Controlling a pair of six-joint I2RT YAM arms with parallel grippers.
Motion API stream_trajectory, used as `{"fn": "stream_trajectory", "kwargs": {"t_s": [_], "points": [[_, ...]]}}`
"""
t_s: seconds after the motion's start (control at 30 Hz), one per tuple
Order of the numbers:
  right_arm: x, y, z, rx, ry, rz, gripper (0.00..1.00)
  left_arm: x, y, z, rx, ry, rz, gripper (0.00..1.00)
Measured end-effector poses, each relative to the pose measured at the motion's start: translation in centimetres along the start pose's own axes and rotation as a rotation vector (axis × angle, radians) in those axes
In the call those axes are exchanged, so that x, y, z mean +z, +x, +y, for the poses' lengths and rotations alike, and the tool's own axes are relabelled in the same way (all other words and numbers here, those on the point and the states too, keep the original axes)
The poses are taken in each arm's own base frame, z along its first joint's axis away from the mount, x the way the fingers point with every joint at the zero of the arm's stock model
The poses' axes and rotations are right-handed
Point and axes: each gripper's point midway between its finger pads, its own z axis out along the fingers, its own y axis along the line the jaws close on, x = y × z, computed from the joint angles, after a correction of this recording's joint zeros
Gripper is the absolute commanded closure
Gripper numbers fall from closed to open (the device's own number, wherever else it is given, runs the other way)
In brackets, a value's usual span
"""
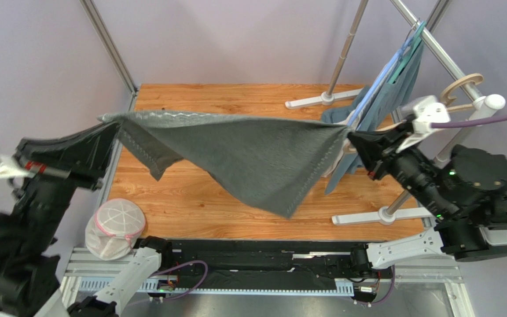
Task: Fold the napkin into a case and place the utensils inside
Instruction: Flatten out the crumpled napkin at the center of the board.
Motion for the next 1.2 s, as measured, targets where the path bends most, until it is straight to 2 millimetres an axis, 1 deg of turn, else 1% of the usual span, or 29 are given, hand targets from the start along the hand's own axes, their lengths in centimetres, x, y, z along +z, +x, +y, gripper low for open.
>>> {"fn": "stream_trajectory", "kwargs": {"t_s": [0.07,0.13,0.2,0.27,0.3,0.33,0.37,0.4,0.47,0.5,0.6,0.63,0.7,0.73,0.77,0.8,0.83,0.87,0.9,0.93,0.97,1.0,1.03,1.07,1.1,1.13,1.17,1.2], "points": [[-0.9,-0.6,-1.9,0.025,0.023,-0.045,1.00,-1.9,-1.4,-1.0,0.003,0.020,-0.063,1.00],[-0.6,-0.5,-2.0,0.009,0.043,-0.071,1.00,-2.4,-1.5,-0.8,-0.003,0.010,-0.082,1.00],[0.5,0.3,-1.7,-0.050,0.092,-0.066,1.00,-1.6,-0.7,0.5,-0.016,-0.039,-0.070,1.00],[2.4,1.3,-2.8,-0.090,0.203,-0.038,1.00,0.5,1.2,2.8,-0.036,-0.115,-0.016,1.00],[3.9,2.0,-3.5,-0.107,0.249,-0.015,1.00,2.0,2.4,4.1,-0.045,-0.151,0.017,1.00],[5.4,2.8,-4.8,-0.119,0.315,0.015,1.00,4.0,4.3,6.0,-0.054,-0.196,0.064,1.00],[5.9,3.2,-5.4,-0.124,0.338,0.029,1.00,5.2,5.8,7.3,-0.061,-0.228,0.102,1.00],[7.6,4.3,-6.1,-0.138,0.374,0.070,1.00,6.8,8.1,9.1,-0.068,-0.271,0.152,1.00],[10.4,6.3,-7.7,-0.147,0.425,0.131,1.00,9.7,13.6,13.7,-0.078,-0.383,0.275,1.00],[12.1,7.6,-8.4,-0.150,0.441,0.165,1.00,10.6,16.2,15.8,-0.079,-0.436,0.329,1.00],[17.3,12.2,-10.3,-0.161,0.463,0.288,1.00,12.6,23.7,21.7,-0.073,-0.583,0.481,1.00],[19.0,13.8,-11.1,-0.160,0.471,0.325,1.00,13.0,26.3,23.8,-0.066,-0.639,0.529,1.00],[22.3,17.6,-12.7,-0.160,0.483,0.405,1.00,13.4,30.8,27.5,-0.050,-0.726,0.600,1.00],[23.6,19.5,-13.5,-0.163,0.490,0.448,0.91,13.4,32.6,28.9,-0.045,-0.758,0.629,1.00],[25.1,21.7,-14.3,-0.169,0.501,0.492,0.82,13.7,34.4,30.3,-0.039,-0.785,0.656,0.98],[26.4,23.6,-15.3,-0.181,0.521,0.538,0.69,14.1,36.1,31.9,-0.030,-0.810,0.679,0.89],[27.7,25.3,-16.5,-0.193,0.548,0.585,0.45,14.6,37.7,33.4,-0.024,-0.829,0.706,0.79],[29.4,27.2,-17.7,-0.212,0.578,0.640,0.29,15.5,39.1,34.8,-0.019,-0.846,0.733,0.54],[31.0,28.2,-18.7,-0.213,0.604,0.665,0.15,16.5,40.0,36.0,-0.005,-0.854,0.749,0.45],[32.8,29.1,-19.7,-0.219,0.627,0.701,0.12,17.7,40.7,37.4,0.012,-0.867,0.761,0.41],[34.6,30.1,-20.8,-0.233,0.660,0.735,0.11,19.1,41.0,38.8,0.022,-0.885,0.758,0.41],[35.3,30.8,-21.2,-0.224,0.676,0.743,0.11,19.9,41.1,39.6,0.034,-0.896,0.760,0.41],[35.1,32.0,-21.3,-0.227,0.682,0.784,0.10,20.3,40.9,40.1,0.043,-0.908,0.764,0.40],[34.3,32.7,-21.4,-0.233,0.683,0.829,0.10,20.2,40.6,40.1,0.047,-0.919,0.769,0.37],[33.2,33.3,-21.3,-0.233,0.692,0.868,0.10,19.9,40.0,39.9,0.052,-0.927,0.775,0.37],[32.1,33.7,-21.1,-0.227,0.693,0.893,0.10,19.5,39.3,39.4,0.056,-0.933,0.779,0.37],[31.0,33.9,-20.7,-0.216,0.692,0.912,0.10,19.1,38.5,38.8,0.054,-0.931,0.775,0.40],[29.7,34.0,-20.1,-0.207,0.684,0.939,0.10,17.6,37.3,37.2,0.040,-0.920,0.781,0.41]]}}
